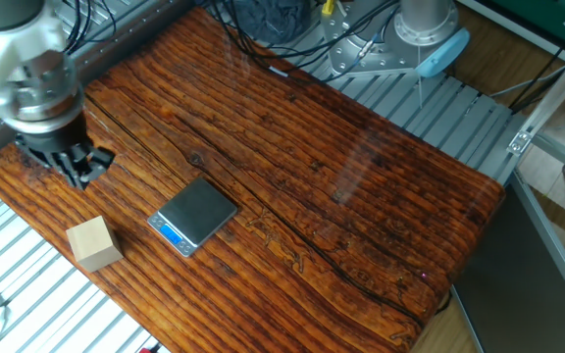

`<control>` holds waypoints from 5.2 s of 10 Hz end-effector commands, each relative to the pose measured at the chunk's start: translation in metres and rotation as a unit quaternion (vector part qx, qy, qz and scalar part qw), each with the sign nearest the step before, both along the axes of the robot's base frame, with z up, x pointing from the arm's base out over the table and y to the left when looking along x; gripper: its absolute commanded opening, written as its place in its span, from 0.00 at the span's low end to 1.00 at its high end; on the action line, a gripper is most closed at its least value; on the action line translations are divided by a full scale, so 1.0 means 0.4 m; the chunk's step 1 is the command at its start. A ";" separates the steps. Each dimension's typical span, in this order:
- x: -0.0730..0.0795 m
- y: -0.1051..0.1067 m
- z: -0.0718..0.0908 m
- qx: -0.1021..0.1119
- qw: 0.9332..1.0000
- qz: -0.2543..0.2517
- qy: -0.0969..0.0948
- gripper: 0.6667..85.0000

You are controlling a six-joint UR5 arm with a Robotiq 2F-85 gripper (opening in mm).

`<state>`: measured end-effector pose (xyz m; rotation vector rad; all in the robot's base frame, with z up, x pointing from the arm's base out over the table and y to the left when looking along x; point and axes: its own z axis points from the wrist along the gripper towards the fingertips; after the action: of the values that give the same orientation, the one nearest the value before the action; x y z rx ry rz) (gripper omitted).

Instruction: Place the block on the scale

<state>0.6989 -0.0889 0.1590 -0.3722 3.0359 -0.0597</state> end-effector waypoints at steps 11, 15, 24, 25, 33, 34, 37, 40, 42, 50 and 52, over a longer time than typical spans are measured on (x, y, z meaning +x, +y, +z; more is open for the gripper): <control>0.046 -0.012 -0.022 0.007 0.996 -0.089 -0.022 0.29; 0.065 0.071 0.000 0.012 0.979 0.203 -0.020 0.43; 0.112 0.060 -0.068 -0.065 0.859 0.505 -0.047 0.53; 0.106 0.061 -0.075 -0.062 0.853 0.516 -0.047 0.53; 0.084 0.015 -0.162 -0.036 0.889 0.456 -0.033 0.51; 0.077 0.030 -0.169 -0.023 0.891 0.452 -0.033 0.52; 0.074 0.044 -0.182 -0.019 0.880 0.474 -0.033 0.66; 0.093 0.031 -0.181 -0.044 0.846 0.529 -0.038 0.70; 0.123 0.028 -0.179 -0.061 0.833 0.547 -0.055 0.75; 0.106 0.064 -0.183 -0.026 0.848 0.527 -0.057 0.73; 0.087 0.084 -0.184 -0.007 0.841 0.539 -0.052 0.77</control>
<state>0.7388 -0.0625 0.0841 -1.8709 2.2861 -0.0783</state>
